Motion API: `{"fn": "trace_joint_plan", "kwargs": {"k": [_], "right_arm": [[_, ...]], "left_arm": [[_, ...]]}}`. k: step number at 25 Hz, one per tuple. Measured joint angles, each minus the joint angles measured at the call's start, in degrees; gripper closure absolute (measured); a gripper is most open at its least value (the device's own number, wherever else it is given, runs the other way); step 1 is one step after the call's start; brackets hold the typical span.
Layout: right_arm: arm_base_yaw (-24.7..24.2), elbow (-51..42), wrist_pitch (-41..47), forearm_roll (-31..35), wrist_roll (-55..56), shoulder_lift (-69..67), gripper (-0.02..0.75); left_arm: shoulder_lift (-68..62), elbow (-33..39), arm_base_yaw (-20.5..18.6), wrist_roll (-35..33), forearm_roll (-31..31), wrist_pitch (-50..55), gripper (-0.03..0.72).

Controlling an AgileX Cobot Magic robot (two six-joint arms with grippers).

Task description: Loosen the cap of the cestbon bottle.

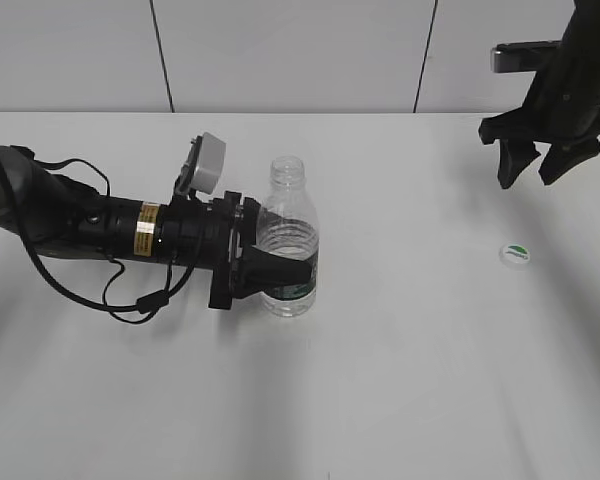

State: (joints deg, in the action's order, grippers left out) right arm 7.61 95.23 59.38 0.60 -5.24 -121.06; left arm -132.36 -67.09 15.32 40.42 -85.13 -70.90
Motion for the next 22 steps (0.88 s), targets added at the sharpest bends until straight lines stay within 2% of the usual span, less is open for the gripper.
{"fn": "trace_joint_plan", "kwargs": {"k": [6, 10, 22], "right_arm": [[0.00, 0.15, 0.54, 0.00, 0.00, 0.00, 0.313], [0.00, 0.15, 0.59, 0.00, 0.00, 0.00, 0.313], [0.00, 0.15, 0.65, 0.00, 0.51, 0.00, 0.313]], "left_arm": [[0.96, 0.00, 0.04, 1.42, 0.01, 1.05, 0.246], [2.54, 0.00, 0.04, 3.80, 0.12, 1.33, 0.192], [2.98, 0.00, 0.04, 10.24, -1.56, 1.37, 0.132]]}}
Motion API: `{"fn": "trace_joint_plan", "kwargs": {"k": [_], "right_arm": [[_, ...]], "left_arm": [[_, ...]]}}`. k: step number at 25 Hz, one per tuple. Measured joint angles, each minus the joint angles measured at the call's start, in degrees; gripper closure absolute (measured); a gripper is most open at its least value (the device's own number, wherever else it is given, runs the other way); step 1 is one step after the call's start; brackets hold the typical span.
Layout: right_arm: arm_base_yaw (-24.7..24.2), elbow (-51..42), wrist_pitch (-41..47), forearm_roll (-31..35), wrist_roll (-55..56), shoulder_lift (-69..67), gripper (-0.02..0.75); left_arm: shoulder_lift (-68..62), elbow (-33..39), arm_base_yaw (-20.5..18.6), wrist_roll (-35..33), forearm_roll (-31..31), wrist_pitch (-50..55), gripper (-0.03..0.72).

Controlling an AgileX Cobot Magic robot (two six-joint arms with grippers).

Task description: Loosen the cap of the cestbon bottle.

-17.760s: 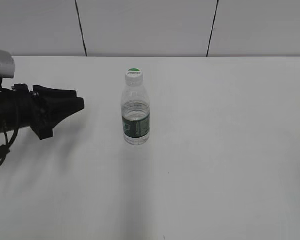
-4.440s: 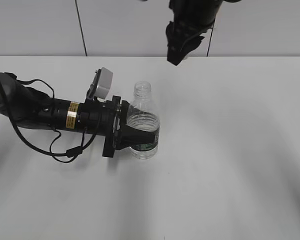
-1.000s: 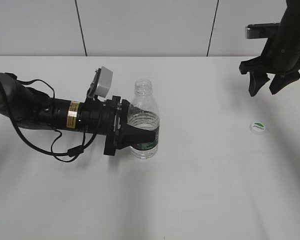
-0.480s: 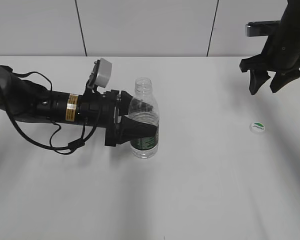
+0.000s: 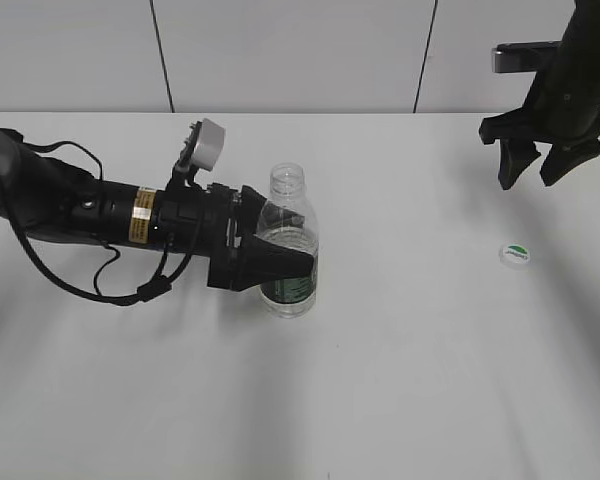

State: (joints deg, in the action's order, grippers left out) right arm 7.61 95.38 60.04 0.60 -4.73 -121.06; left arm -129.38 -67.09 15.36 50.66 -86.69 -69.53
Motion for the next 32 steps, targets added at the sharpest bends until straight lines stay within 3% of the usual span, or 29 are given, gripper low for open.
{"fn": "trace_joint_plan", "kwargs": {"k": [14, 32], "right_arm": [[0.00, 0.00, 0.31, 0.00, 0.38, 0.00, 0.313], [0.00, 1.19, 3.05, 0.00, 0.59, 2.76, 0.313]], "left_arm": [[8.72, 0.05, 2.69, 3.80, -5.88, 0.45, 0.121], [24.08, -1.17, 2.05, 4.48, -1.42, 3.58, 0.152]]}}
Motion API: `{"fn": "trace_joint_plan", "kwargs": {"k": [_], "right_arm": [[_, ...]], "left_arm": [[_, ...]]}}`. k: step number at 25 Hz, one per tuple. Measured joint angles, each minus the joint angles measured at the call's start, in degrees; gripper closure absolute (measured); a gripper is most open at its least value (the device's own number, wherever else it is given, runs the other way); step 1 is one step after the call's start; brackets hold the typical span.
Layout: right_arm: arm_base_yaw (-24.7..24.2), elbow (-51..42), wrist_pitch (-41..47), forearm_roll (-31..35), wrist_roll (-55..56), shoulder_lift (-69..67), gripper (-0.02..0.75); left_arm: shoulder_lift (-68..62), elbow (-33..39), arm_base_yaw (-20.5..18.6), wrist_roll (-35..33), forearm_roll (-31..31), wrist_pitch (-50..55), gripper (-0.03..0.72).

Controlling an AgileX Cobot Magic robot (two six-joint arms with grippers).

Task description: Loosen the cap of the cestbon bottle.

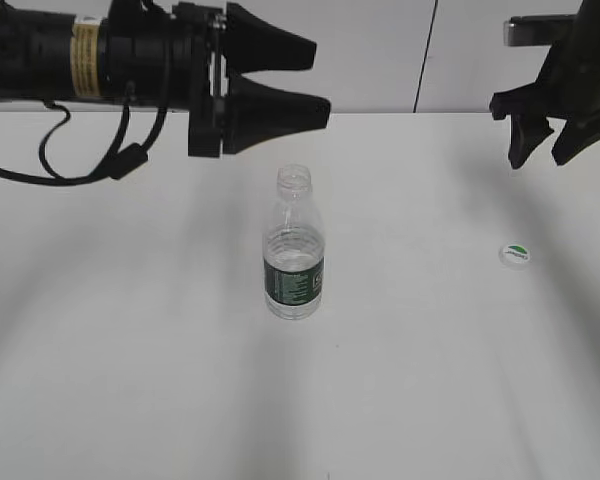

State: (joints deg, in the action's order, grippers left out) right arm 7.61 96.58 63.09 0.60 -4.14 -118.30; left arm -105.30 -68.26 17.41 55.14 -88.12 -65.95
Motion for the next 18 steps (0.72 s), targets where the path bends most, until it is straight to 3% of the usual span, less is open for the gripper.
{"fn": "trace_joint_plan", "kwargs": {"k": [6, 15, 18], "right_arm": [[0.00, 4.46, 3.55, 0.04, 0.02, 3.37, 0.313], [0.00, 8.97, 6.20, 0.04, 0.06, 5.49, 0.313], [0.00, 9.30, 6.33, 0.04, 0.06, 5.80, 0.313]], "left_arm": [[7.62, -0.05, -1.34, 6.32, 0.11, 22.16, 0.161], [15.20, -0.05, -1.43, 8.94, 1.14, 74.30, 0.165], [15.25, -0.05, -1.48, 8.82, 4.53, 86.35, 0.168]]}}
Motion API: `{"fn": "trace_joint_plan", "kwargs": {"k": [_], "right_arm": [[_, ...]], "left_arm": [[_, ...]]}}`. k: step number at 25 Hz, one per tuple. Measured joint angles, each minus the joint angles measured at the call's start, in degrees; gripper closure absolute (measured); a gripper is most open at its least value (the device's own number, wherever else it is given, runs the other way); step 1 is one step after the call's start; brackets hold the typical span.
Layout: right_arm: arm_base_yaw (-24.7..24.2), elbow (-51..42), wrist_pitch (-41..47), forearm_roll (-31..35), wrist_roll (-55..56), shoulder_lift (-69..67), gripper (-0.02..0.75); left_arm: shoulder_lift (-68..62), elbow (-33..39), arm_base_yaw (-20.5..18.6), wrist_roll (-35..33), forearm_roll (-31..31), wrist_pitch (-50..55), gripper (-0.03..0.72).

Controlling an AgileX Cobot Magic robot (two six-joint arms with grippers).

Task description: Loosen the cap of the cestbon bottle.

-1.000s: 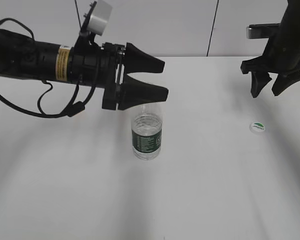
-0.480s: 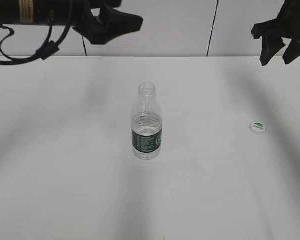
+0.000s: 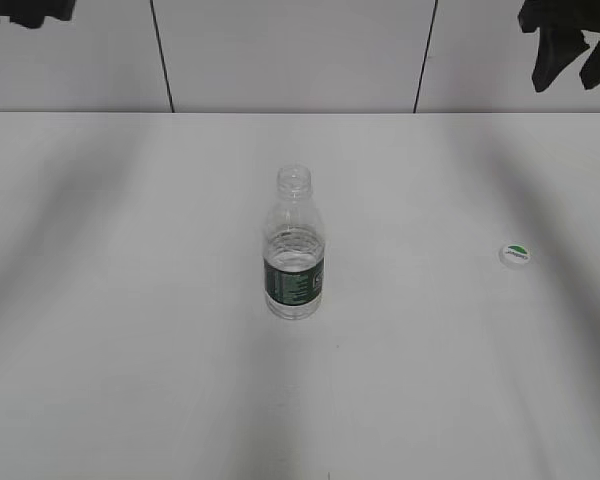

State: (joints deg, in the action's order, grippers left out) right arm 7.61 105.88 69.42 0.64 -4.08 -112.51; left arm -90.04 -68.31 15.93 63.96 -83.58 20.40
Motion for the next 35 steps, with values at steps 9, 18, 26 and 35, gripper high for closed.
{"fn": "trace_joint_plan", "kwargs": {"k": [9, 18, 26, 35], "right_arm": [[0.00, 0.00, 0.11, -0.05, 0.00, 0.97, 0.313], [0.00, -0.07, 0.16, -0.12, 0.00, 5.29, 0.313], [0.00, -10.66, 0.16, -0.22, 0.66, 16.97, 0.313], [0.00, -29.85, 0.16, -0.28, 1.31, 37.96, 0.313]], "left_arm": [[0.09, 0.00, 0.00, -21.57, 41.41, 14.26, 0.169], [0.29, -3.71, 0.00, -43.91, 70.14, 30.23, 0.171], [0.97, -10.20, 0.05, -45.59, 72.24, 48.48, 0.214], [6.98, -8.76, 0.00, -45.76, 73.30, 49.22, 0.284]]}}
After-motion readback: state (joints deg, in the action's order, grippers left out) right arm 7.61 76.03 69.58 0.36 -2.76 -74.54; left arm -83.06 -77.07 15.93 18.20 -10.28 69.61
